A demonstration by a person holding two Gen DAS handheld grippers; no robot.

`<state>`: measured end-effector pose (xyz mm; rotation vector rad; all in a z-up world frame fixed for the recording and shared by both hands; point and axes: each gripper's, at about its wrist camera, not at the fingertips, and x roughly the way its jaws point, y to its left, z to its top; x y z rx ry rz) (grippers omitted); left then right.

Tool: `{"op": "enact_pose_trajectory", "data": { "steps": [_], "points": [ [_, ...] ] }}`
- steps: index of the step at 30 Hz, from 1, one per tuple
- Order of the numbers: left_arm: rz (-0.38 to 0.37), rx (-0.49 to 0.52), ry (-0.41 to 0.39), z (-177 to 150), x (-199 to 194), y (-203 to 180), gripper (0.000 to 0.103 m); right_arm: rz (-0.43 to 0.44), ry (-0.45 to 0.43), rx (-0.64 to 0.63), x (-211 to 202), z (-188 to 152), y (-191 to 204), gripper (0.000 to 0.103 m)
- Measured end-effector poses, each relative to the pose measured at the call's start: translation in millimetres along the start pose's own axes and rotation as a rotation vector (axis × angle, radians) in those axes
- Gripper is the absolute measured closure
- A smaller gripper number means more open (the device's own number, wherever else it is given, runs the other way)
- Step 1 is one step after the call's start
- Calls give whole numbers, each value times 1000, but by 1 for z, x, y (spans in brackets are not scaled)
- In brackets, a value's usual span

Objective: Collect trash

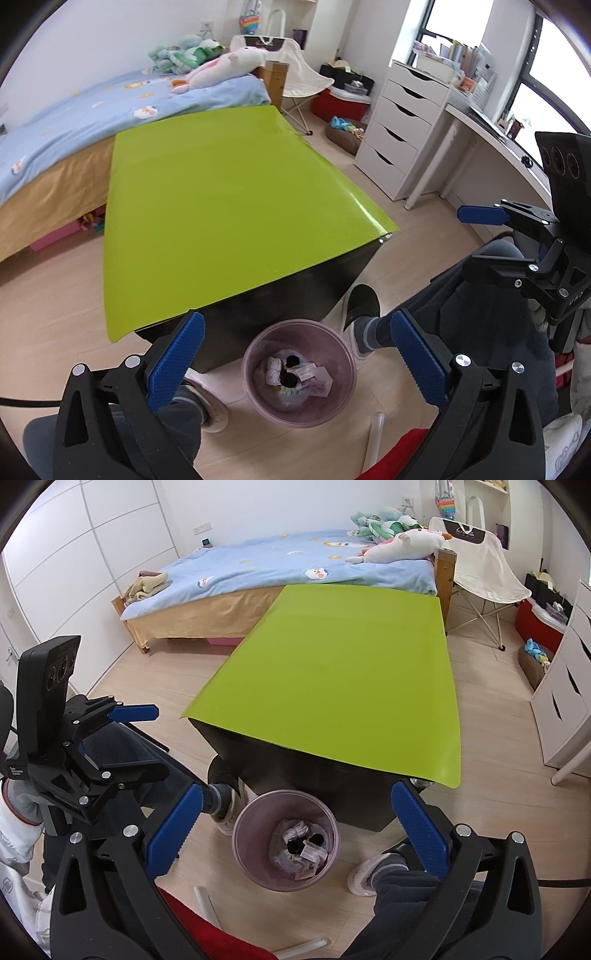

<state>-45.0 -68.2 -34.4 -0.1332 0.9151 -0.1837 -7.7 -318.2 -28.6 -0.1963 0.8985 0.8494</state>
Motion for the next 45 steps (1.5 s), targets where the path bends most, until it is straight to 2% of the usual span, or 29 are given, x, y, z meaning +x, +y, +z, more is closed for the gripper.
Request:
{"op": "enact_pose_trajectory", "data": {
  "steps": [6,12,17,20,25,28,34,45],
  "points": [
    [36,-19,-20,12,1,11,6,-13,-33,5,6,16,-3,3],
    [74,-41,-75,36,2,28,6,-50,-77,-8,17,49,-7,3],
    [63,-57,-106,57,6,39,6,-58,-98,-4,30,73,-14,3],
    [93,-32,-101,69,13,43,6,-55,-95,-7,39,84,-17,3],
    [92,-33,-88,81,23,49,6,-38,-95,-2,49,98,-22,3],
    [114,-49,-92,83,27,53,6,-37,-90,-5,53,103,-23,3],
    [87,-80,-82,84,34,57,6,-26,-80,-4,60,105,-23,3],
    [101,-82,-94,87,33,57,6,-35,-65,-4,67,105,-25,3]
  ]
}}
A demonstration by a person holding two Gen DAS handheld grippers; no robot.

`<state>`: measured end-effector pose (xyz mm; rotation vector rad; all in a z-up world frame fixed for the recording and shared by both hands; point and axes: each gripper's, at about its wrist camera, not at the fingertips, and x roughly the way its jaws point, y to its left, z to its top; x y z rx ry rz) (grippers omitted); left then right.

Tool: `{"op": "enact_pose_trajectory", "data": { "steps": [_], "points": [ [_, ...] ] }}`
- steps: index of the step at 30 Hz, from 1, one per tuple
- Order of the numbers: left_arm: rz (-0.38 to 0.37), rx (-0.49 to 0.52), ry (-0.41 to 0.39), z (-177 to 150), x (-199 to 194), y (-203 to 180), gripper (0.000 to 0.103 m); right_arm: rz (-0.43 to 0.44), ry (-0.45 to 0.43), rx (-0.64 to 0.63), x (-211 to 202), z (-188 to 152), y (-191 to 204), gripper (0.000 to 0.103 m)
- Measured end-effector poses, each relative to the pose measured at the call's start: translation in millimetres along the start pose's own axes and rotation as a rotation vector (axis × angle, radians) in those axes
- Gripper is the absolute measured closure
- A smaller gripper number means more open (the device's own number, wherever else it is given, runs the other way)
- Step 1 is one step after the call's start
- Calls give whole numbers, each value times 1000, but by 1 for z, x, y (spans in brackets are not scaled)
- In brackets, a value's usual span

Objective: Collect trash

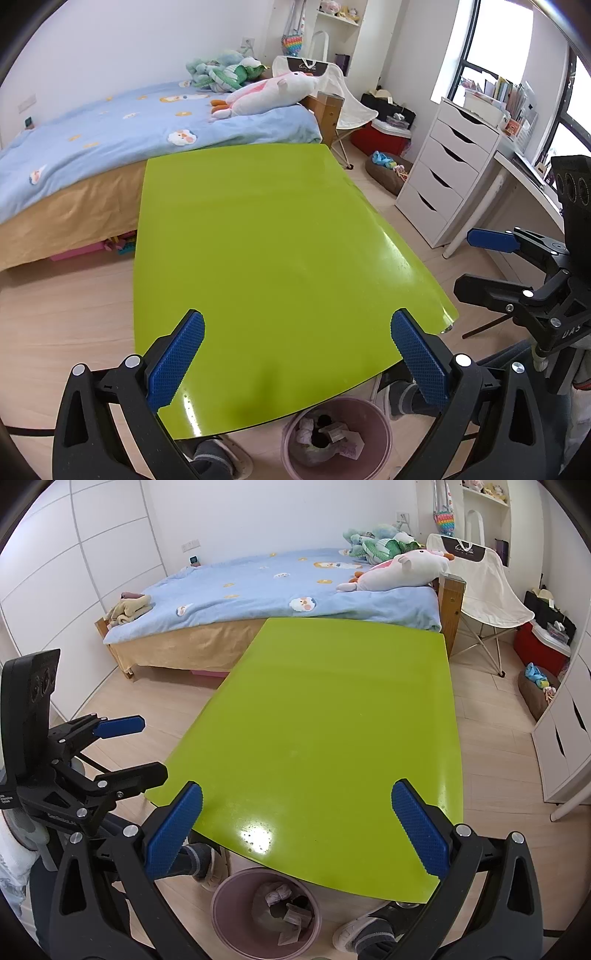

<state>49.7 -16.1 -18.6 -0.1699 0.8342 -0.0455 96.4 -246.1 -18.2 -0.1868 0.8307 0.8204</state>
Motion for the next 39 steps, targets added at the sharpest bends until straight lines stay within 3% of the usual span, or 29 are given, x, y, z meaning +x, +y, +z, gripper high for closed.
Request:
{"op": "enact_pose_trajectory", "data": {
  "steps": [39],
  "points": [
    [-7,-4,17,-4,5,-2,6,-12,16,-1,8,-6,-3,3]
  ]
}}
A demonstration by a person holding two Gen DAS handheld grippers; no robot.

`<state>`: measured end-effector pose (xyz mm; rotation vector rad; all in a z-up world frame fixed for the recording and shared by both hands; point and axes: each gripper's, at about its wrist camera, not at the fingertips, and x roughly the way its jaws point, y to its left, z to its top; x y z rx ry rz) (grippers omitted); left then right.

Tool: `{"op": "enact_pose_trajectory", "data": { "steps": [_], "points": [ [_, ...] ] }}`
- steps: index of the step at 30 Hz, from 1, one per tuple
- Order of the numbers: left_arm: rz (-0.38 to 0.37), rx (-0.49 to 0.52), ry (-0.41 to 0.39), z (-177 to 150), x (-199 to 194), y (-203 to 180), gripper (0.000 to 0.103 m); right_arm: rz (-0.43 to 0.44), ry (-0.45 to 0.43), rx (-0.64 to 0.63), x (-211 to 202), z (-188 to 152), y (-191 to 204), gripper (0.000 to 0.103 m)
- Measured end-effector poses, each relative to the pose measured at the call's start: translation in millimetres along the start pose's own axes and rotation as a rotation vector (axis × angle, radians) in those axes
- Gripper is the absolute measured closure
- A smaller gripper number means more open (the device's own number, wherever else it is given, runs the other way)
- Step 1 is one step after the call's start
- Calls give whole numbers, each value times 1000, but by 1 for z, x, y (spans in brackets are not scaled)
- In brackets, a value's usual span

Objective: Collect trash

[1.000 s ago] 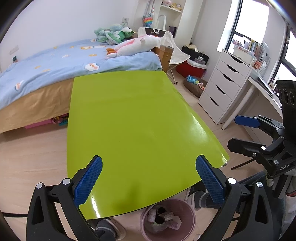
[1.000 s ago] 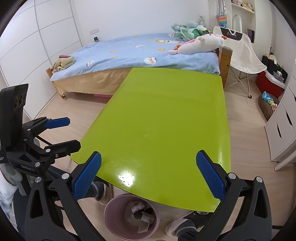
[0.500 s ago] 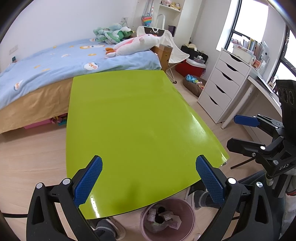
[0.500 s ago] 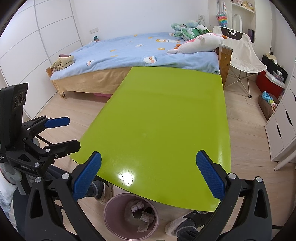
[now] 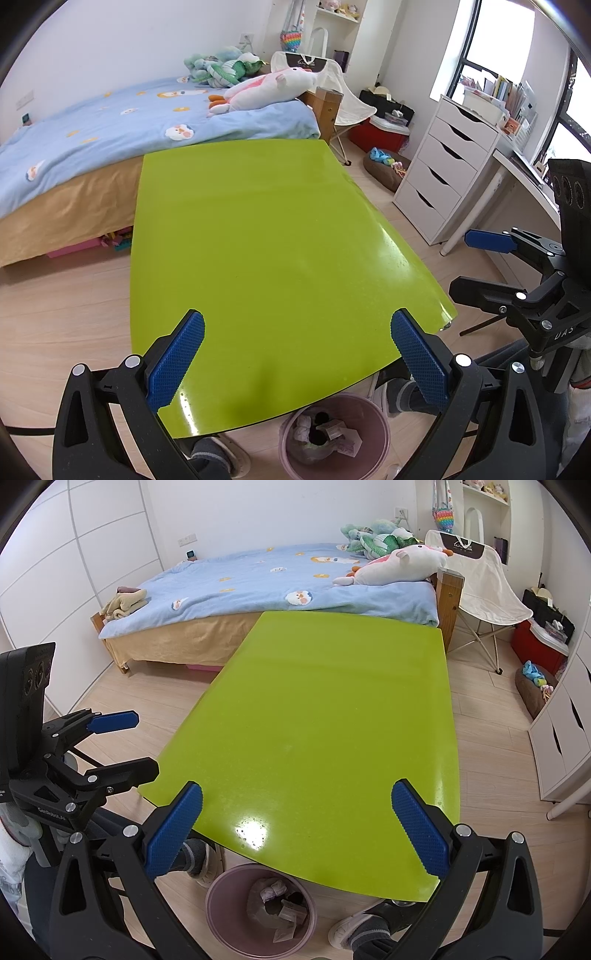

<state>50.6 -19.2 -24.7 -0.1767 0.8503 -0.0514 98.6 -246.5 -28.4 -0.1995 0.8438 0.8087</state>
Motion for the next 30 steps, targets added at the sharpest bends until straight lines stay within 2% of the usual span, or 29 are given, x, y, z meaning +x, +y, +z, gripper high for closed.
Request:
{"op": "enact_pose_trajectory", "data": {
  "steps": [30],
  "points": [
    [-11,5,9,-3,2,-4,6,2,9,-3,4,-5,0,3]
  ]
}}
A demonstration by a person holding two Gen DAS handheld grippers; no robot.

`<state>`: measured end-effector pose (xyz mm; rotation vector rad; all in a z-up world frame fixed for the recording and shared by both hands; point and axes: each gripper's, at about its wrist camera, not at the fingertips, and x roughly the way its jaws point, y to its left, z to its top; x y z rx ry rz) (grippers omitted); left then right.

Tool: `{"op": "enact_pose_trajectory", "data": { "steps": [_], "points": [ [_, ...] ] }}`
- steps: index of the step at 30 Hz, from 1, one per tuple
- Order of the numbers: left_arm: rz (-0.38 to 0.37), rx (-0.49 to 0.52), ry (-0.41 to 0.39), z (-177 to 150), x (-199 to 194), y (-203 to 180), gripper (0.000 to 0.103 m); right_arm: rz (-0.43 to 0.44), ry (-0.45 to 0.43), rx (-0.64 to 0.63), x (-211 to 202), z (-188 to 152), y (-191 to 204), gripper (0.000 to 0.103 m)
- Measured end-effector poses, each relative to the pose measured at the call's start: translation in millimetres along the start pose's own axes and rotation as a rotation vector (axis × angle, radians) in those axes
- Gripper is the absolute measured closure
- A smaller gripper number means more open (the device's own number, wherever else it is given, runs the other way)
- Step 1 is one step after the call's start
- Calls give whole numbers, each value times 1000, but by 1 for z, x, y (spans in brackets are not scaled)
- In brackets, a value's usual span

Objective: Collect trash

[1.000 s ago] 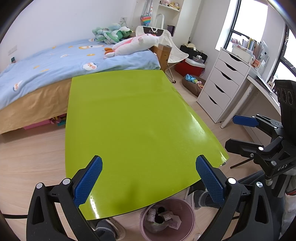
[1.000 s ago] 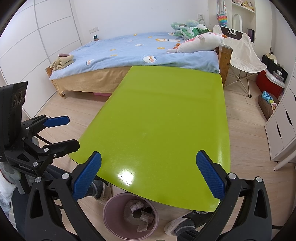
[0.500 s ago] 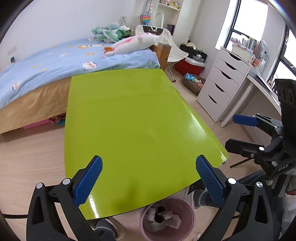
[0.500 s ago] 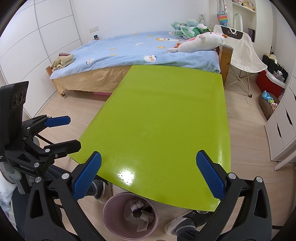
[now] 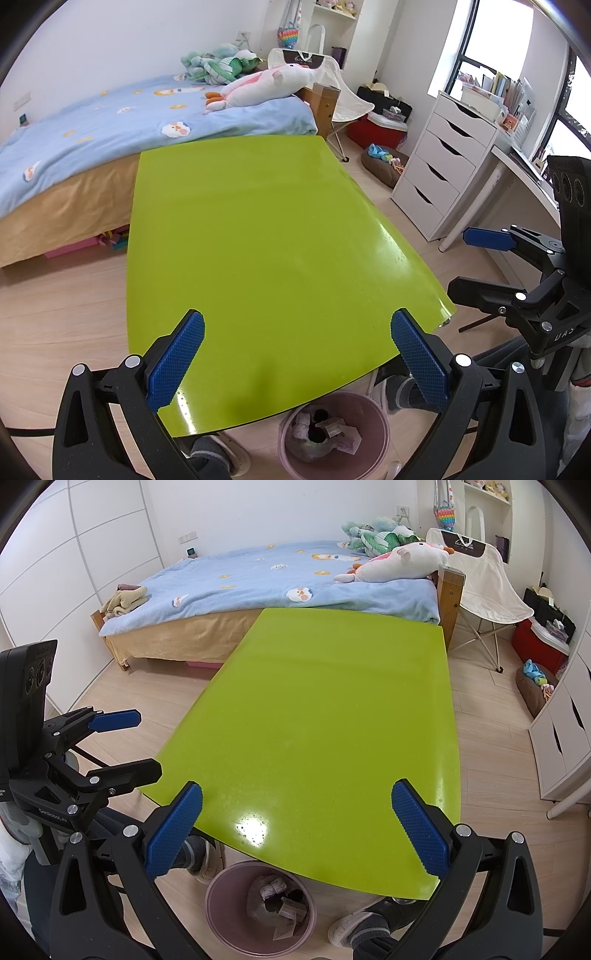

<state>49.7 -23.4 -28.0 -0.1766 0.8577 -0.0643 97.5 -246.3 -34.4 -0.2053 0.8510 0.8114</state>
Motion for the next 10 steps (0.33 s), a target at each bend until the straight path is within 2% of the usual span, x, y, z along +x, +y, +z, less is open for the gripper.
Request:
{"op": "enact_pose_trajectory", "data": {
  "steps": [5,10],
  "points": [
    [2,10,-14,0,-1,0,6,0,0,1,0,-1,0,3],
    [50,40,-35,0,-5,-4,6,-1,-1,2,0,-2,-1,3]
  ]
}}
